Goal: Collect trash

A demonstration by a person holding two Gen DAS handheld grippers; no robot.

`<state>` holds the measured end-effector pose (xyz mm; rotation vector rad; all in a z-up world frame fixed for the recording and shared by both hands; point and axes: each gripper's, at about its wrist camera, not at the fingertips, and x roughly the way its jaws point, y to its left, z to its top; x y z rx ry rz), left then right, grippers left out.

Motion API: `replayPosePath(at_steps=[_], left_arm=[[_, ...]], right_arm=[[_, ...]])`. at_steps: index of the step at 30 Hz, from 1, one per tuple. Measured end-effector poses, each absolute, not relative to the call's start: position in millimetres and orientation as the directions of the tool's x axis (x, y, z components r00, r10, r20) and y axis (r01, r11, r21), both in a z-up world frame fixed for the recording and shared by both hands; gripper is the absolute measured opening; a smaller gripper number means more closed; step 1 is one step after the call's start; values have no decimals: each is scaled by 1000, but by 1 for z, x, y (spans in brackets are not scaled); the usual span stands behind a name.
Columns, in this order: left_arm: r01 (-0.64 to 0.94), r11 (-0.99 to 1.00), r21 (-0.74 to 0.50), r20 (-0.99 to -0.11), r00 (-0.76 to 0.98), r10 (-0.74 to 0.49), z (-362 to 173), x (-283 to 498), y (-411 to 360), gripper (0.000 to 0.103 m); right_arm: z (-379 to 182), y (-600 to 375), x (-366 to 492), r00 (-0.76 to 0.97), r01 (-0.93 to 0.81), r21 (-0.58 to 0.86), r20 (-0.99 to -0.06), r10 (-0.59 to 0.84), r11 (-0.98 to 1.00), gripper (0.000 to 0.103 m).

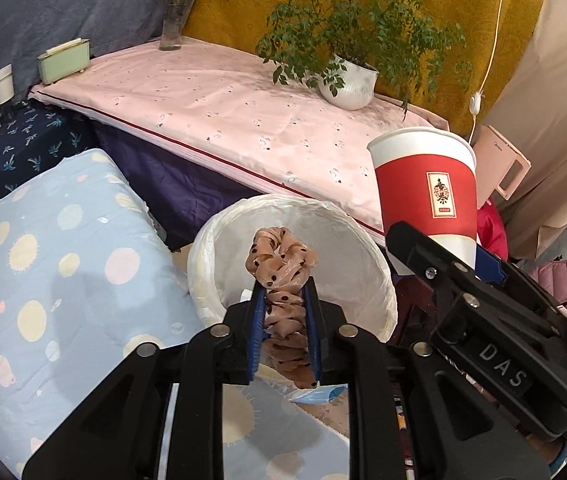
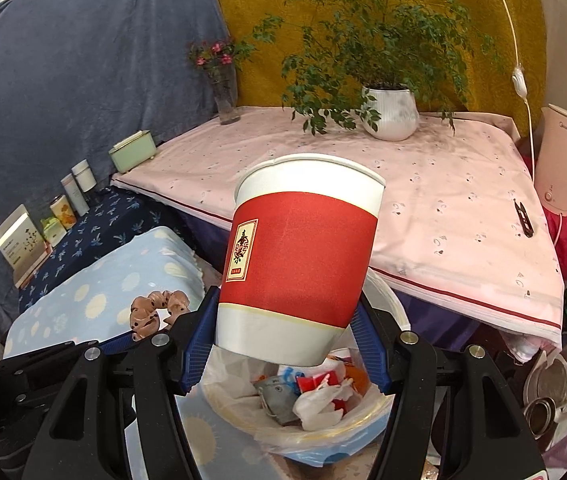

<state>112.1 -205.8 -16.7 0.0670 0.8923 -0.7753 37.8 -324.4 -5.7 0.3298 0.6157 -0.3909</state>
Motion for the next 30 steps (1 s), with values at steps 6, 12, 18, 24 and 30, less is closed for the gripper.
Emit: replayPosePath(at_steps=[6,12,18,24,30], left_arm=[[612,759,-224,-719,422,-552,-21,114,-208,58],[587,779,-220,-731,430,-530,-28,120,-201,63],[569,795,-211,-731,448,-515,-30,121,-189,64],[553,810,-194,-727,474,-497,-27,118,-177,69],[542,824,-164,-728,497,-471,-26,111,-163,74]], right_arm=[[-8,-332,40,746,453,192,-615,-253,871,62],[-7,-330,44,749,444,187,-614,-249,877,64],[-7,-323,45,748,431,172,-617,-245,886,68],[-6,-308,43,743,414,135,-621,-249,900,69],[-6,-297,37,737,398,106,-629,-248,911,69]])
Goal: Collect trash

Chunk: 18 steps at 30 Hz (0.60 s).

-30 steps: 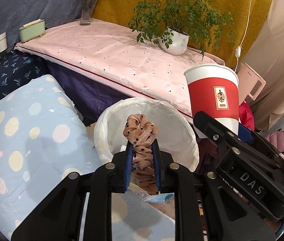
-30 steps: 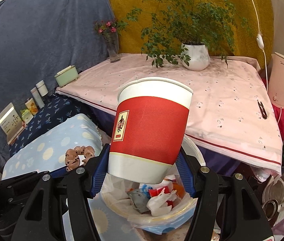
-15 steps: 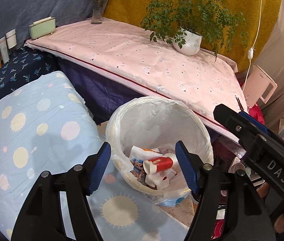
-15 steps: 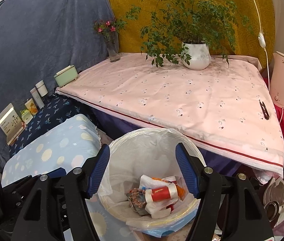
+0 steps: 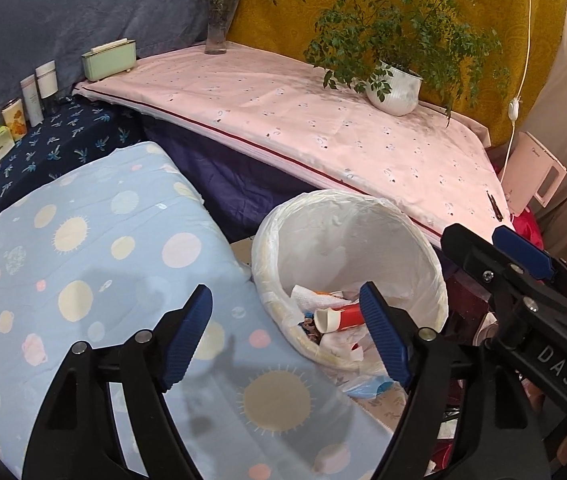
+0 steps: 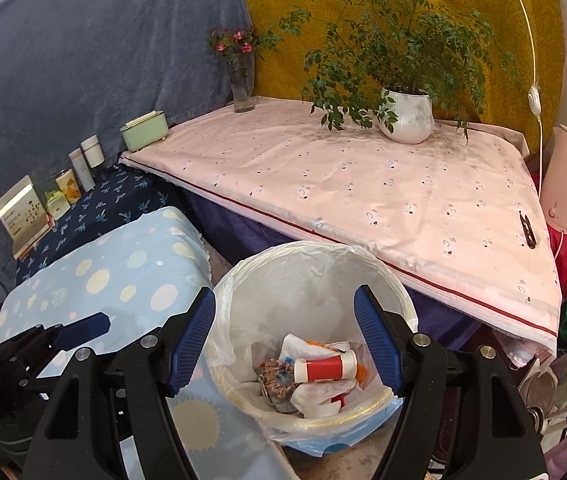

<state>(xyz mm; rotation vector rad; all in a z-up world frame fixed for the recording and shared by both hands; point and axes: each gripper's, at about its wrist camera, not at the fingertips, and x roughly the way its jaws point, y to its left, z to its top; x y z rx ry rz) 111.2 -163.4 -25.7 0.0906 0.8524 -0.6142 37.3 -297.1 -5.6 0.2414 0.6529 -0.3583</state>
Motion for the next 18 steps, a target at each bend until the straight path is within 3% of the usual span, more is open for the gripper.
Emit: replayPosePath(at_steps=[7,18], left_arm=[[517,844,-146,-731,518,-444,-25,102,-147,76],[475,876,-85,-756,542,-367,-41,86,-128,86]], right_arm=[[-4,-284,24,731,394,71,-628,-266,917,84],[-14,-271,3,694,361,2,-668,-267,933,84]])
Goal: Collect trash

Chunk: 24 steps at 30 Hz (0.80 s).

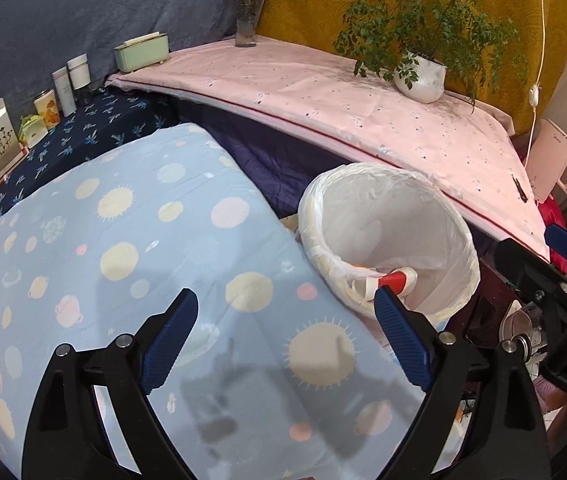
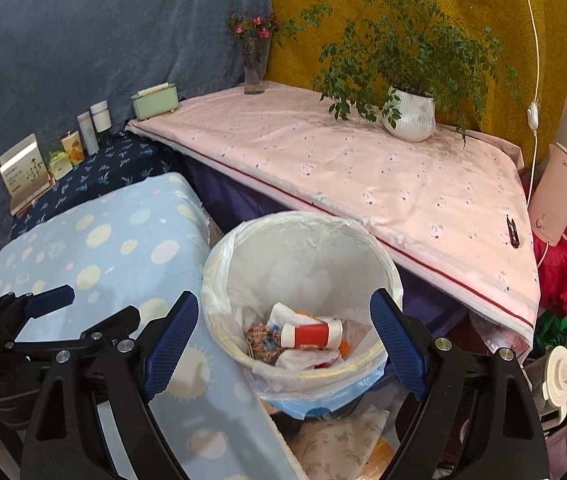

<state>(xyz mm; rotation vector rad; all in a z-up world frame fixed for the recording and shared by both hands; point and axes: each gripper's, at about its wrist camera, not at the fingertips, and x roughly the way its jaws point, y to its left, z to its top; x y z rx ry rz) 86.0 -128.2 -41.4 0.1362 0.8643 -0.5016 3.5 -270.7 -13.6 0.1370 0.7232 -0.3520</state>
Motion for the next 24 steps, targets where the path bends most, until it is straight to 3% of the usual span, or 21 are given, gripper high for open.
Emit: replayPosePath(at_steps=[5,8,18,24], left_arm=[[455,888,-63,-772,542,-333,-53,81,-120,87],[440,895,-76,-781,532,-328,-58,80,-114,87],[391,914,-104,-782,535,-318,-60,74,-101,90],[379,920,-95,-788,536,-302,-60,65,-99,91]], right_arm=[[-22,-272,-7,683,376,-6,-674,-281,927,85],[-27,-272,-12,679,372,-1,-681,-273,928,97],[-40,-271,-21,665,384,-3,-693,-279,923,96],[-47,-264,-25,621,386,-83,-713,-325,919,96]])
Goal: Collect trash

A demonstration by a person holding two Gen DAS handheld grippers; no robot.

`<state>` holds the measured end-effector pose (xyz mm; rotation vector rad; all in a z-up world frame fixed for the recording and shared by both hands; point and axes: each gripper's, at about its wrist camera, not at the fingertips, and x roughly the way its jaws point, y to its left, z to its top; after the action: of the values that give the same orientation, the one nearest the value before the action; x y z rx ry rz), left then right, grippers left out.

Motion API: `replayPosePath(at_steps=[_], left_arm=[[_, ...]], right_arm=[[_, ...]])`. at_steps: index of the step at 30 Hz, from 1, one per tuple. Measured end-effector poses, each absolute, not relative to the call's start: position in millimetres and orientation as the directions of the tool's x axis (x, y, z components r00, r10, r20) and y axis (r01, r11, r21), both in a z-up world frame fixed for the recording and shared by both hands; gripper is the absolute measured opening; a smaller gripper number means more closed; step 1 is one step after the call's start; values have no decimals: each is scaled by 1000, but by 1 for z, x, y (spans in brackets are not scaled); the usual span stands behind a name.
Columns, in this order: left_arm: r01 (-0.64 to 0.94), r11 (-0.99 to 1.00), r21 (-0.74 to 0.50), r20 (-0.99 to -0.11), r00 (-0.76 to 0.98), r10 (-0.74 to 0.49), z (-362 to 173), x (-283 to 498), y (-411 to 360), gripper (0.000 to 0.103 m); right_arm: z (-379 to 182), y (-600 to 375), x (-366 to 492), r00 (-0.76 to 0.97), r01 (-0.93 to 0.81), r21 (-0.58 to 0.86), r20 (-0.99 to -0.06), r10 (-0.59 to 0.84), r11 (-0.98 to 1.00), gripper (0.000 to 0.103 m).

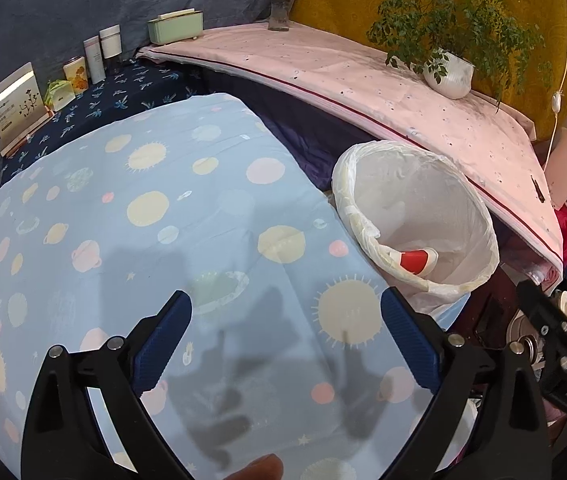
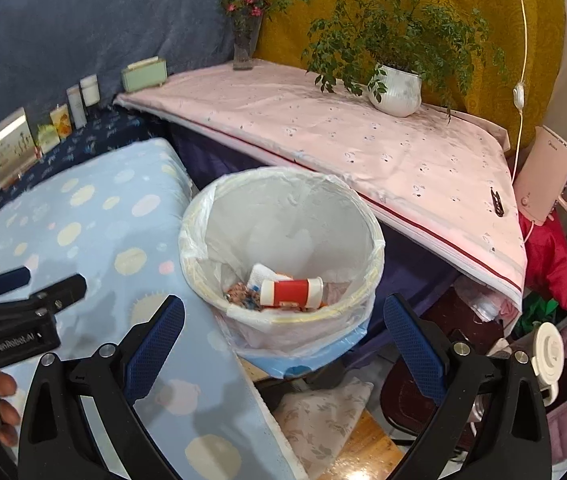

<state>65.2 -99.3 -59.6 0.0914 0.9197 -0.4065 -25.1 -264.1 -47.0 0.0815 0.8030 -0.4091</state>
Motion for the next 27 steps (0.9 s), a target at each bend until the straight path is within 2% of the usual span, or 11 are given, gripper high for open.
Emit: replayPosePath(at_steps=[3,14,27], left_arm=[[374,923,-92,-789,539,-297,-58,60,-97,92],[386,921,-54,-783,556,-280,-46,43,-94,92],[364,930,-42,-781,569,-258,-43,37,-89,92]], right_arm=[[-49,-260,-30,595,398,-125,-719,-359,909,96],[-48,-257,-42,553,403,-90,-769,-321,911,96],[-38,-251,-39,564,397,-109,-755,-335,912,96]])
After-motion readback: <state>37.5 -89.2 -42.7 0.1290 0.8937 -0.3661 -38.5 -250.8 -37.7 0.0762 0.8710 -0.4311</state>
